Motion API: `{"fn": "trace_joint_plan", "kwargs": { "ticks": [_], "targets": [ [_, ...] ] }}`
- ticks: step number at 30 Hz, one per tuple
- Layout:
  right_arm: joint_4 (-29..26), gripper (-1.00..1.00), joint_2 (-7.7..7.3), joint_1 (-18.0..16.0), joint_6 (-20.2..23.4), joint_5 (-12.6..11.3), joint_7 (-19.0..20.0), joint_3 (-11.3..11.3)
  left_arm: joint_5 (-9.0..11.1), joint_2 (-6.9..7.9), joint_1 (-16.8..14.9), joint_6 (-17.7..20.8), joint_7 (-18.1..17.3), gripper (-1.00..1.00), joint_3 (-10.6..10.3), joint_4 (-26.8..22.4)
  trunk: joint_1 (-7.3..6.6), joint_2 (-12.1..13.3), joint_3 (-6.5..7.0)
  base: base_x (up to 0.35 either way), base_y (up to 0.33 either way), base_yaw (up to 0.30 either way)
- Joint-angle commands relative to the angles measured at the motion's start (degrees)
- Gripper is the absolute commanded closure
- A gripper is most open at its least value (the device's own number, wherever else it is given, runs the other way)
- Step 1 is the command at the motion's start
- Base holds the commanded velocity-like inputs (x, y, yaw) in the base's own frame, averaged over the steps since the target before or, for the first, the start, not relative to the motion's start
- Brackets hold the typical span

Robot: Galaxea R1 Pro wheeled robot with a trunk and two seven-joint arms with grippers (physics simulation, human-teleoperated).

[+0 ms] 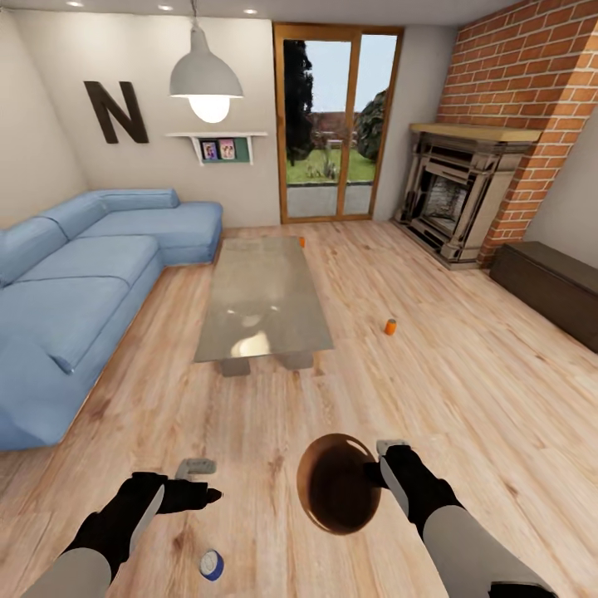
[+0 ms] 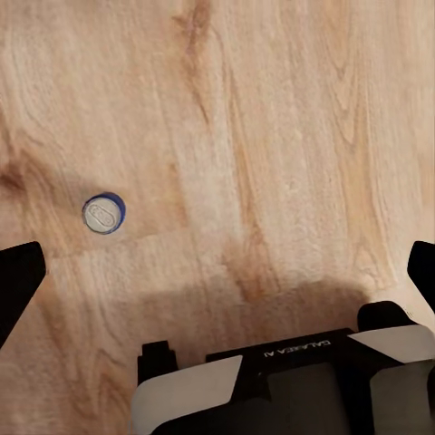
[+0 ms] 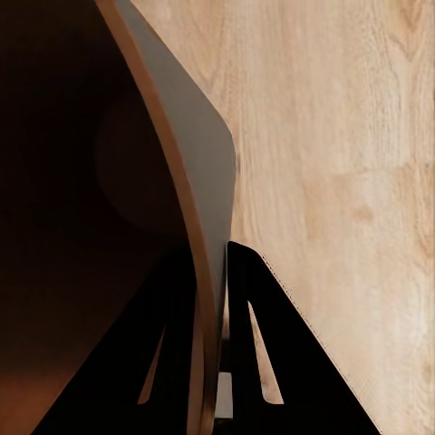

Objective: Put the three can of soda from the living room inside the tash can in the kitchen.

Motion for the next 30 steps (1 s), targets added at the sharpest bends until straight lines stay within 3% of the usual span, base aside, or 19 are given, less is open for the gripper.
{"fn": "trace_joint_plan", "kwargs": {
  "ticks": [1, 17, 30],
  "targets": [
    [-0.03, 1.00, 0.01, -0.01, -0.05, -0.47, 0.23, -0.05, 0.01, 0.00, 0.00, -0.02, 0.04, -1.00, -0.01, 0.01, 0.00, -0.01, 0.01, 0.108, 0.345, 0.000],
    [-0.02, 1.00, 0.03, 0.00, -0.05, -0.47, 0.23, -0.05, 0.04, -0.08, 0.00, -0.31, 0.43, -1.00, 0.13, 0.04, 0.00, -0.01, 0.01, 0.176, 0.318, 0.000],
    [-0.02, 1.00, 0.06, 0.01, -0.05, -0.47, 0.23, -0.05, 0.16, -0.32, 0.09, -0.86, 0.44, -1.00, -0.19, -0.18, 0.00, -0.01, 0.01, 0.092, 0.047, 0.000]
  ]
}}
